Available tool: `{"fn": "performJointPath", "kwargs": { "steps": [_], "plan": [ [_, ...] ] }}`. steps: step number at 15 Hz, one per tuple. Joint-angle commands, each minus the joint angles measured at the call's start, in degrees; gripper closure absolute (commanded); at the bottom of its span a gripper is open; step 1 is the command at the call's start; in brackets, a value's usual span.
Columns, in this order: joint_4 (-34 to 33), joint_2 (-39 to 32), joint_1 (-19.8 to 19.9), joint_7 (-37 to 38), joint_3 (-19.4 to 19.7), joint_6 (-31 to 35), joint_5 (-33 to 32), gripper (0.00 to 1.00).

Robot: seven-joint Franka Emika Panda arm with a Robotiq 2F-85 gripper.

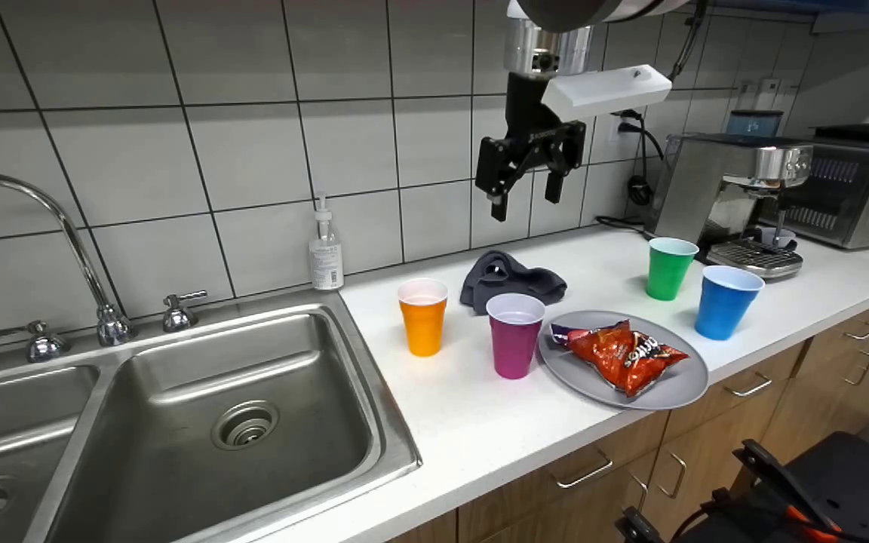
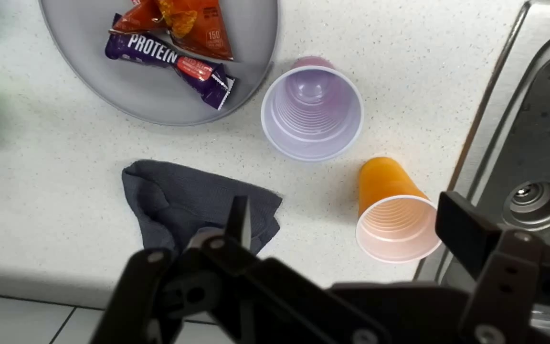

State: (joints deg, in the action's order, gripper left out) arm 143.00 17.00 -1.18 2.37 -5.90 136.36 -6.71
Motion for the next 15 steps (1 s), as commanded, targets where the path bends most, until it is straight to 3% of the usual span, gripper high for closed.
{"fn": "performJointPath", "kwargs": {
  "steps": [1, 15],
  "plan": [
    [1.40, 0.47, 0.14, 2.32, 1.17, 2.32, 1.05, 0.00],
    [7.36, -1.81, 4.69, 5.28, 3.81, 11.94, -1.82, 0.00]
  ]
}}
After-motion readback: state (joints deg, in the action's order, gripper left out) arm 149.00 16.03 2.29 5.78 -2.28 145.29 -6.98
